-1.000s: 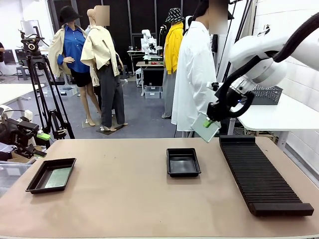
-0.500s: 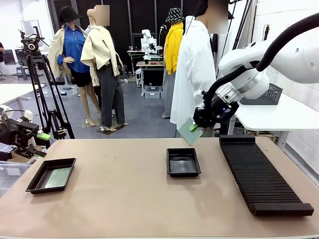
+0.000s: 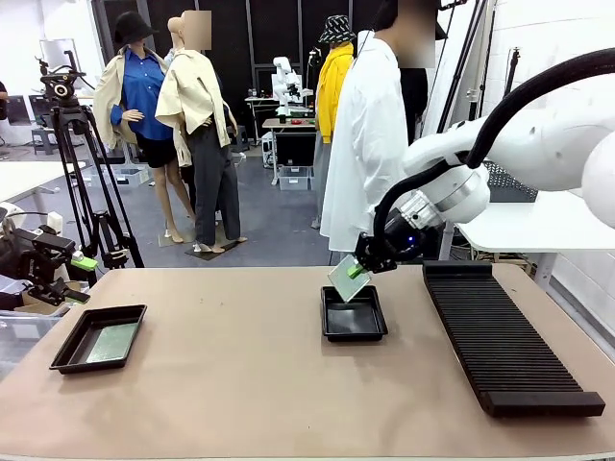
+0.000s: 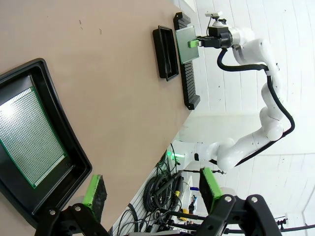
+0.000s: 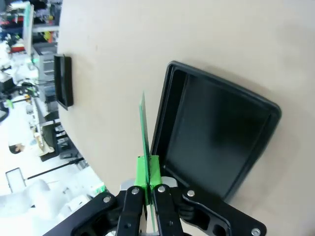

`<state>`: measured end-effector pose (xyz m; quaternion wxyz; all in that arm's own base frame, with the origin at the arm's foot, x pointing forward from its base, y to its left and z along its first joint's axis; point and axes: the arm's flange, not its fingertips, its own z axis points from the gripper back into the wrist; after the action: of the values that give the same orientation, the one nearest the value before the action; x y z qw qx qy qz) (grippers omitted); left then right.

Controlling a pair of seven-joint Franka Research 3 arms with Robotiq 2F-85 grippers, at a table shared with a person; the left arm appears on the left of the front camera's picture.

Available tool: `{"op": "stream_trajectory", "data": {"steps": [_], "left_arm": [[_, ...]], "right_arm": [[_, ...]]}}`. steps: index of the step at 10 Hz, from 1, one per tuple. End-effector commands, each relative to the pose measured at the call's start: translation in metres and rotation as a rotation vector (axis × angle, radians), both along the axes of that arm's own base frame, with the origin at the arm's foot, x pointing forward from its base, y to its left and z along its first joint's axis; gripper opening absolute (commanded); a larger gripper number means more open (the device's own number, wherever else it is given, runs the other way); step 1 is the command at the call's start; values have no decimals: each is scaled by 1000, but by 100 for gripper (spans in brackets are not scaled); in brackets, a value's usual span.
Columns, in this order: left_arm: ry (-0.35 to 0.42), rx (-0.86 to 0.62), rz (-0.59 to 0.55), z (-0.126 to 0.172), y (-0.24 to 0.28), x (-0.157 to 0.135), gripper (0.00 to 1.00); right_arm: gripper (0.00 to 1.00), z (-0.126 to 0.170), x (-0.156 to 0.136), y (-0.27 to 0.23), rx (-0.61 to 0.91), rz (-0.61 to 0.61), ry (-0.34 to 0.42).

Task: Inspect and transfer BCBs to ESD trays.
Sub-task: Pick up the Blank PCB from the PCB Rack and place it in the right ESD tray.

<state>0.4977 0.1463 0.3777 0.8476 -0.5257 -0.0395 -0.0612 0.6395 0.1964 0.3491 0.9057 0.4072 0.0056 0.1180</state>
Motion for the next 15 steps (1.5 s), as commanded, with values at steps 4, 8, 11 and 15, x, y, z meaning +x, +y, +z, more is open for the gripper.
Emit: {"op": "stream_trajectory", "data": {"steps": [4,8,11,15], "left_arm": [[4,4,7,2,0,-1,100],[4,4,7,2,0,-1,100],[4,4,7,2,0,-1,100],[4,4,7,2,0,-1,100]], "right_arm": [[0,-14,-3,4,-12,-53,7],[0,-8,1,3,-12,-25,-8],[0,-8,1,3,-12,-25,-8],[0,-15,1,-2,-10,-53,23]]}}
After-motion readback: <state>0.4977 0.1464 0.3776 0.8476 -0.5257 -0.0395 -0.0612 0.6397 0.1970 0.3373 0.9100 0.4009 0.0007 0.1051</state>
